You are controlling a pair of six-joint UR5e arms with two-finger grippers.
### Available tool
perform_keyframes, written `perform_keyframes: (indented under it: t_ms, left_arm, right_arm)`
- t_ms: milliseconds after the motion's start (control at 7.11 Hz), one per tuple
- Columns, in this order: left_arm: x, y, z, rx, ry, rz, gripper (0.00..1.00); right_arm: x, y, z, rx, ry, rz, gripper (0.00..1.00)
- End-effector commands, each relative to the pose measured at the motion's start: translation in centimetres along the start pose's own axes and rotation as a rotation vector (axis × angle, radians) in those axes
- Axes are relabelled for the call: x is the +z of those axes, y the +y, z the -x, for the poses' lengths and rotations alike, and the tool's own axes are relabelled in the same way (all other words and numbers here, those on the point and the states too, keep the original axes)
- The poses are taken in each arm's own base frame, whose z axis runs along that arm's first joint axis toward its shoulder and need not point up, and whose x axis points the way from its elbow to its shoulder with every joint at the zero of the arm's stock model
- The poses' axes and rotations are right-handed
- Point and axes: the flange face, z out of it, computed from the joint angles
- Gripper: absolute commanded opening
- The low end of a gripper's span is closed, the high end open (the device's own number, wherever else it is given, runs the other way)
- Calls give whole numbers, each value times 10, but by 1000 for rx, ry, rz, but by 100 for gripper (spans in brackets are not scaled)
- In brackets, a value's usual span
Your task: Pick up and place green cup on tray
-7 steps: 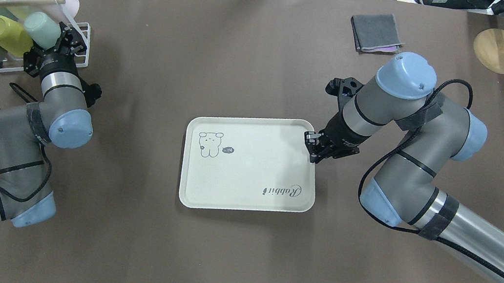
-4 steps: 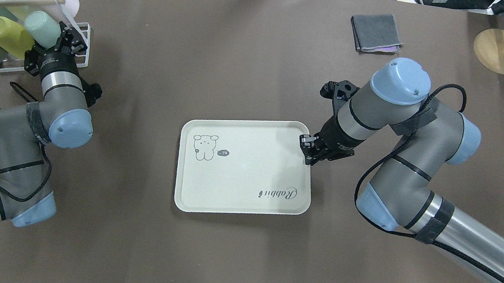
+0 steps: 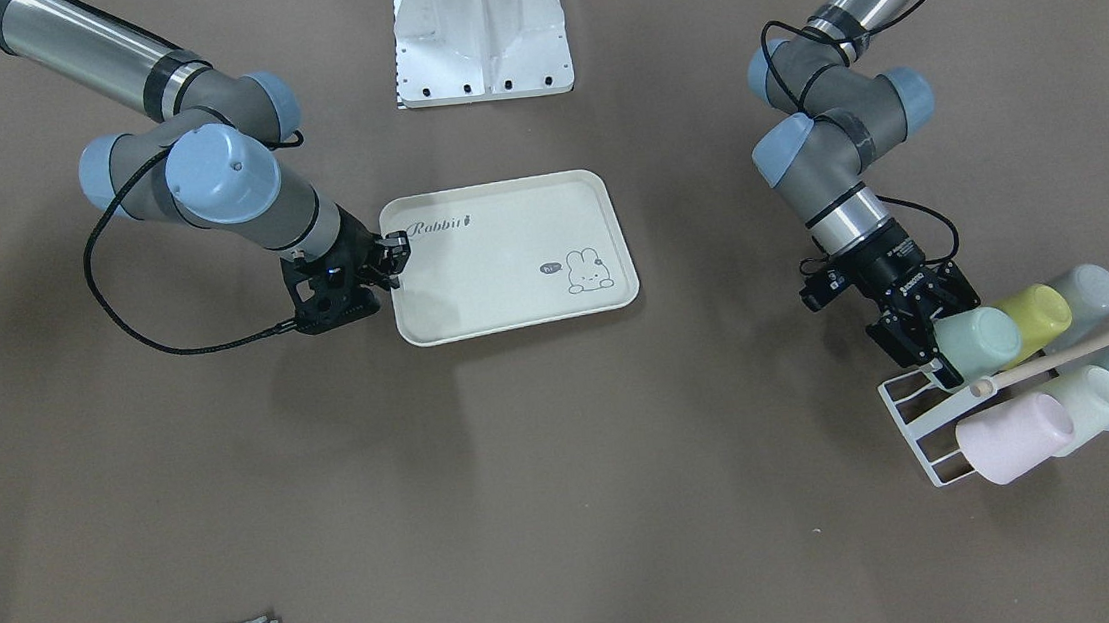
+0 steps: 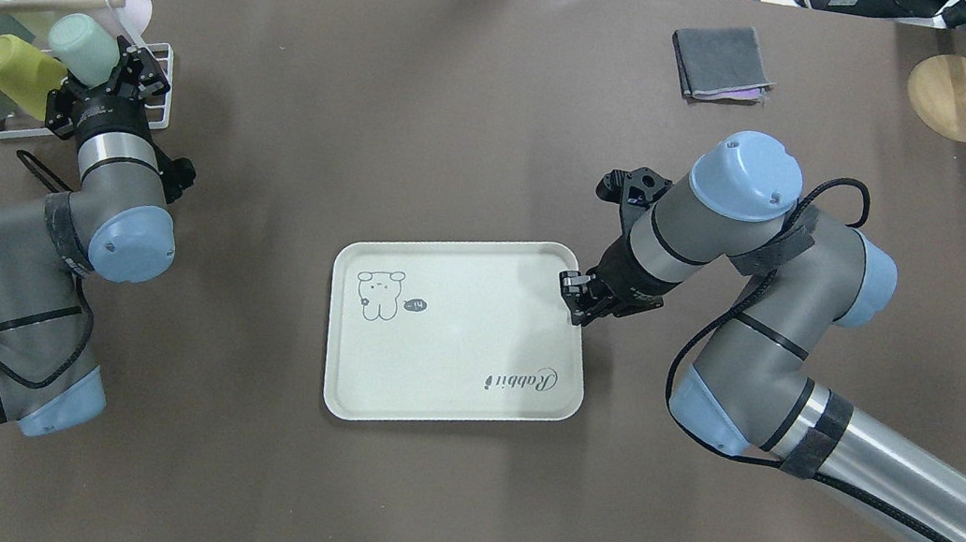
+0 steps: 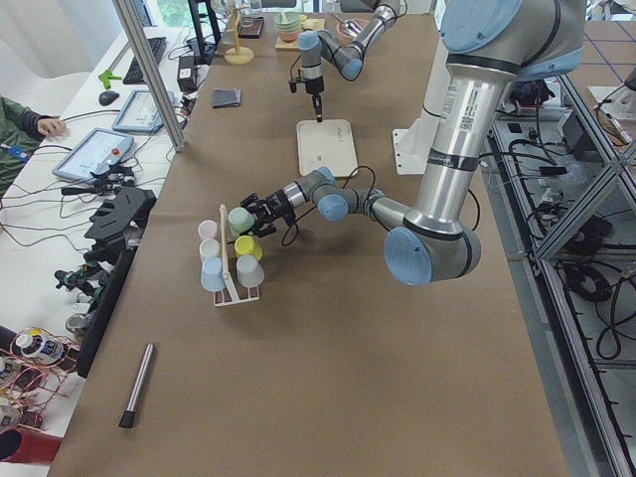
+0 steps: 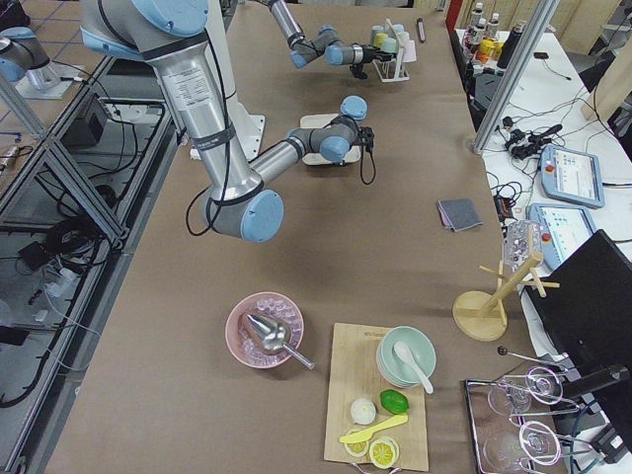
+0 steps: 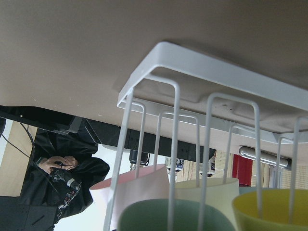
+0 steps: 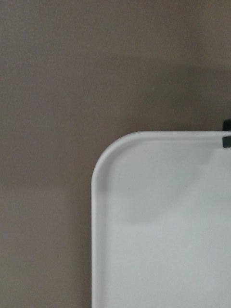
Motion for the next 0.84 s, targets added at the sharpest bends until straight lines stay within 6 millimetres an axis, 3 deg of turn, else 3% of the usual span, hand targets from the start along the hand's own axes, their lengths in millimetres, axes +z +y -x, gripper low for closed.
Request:
perform_keyframes:
  t_ms: [0,703]
  left_arm:
    - [-4,7,4,7,-9,-2,63]
    - [-2,18,-4,100,-14,38,58]
  right_arm:
    - [3,0,-3,1,5,0,0]
    - [5,-1,-3,84,21,-26,0]
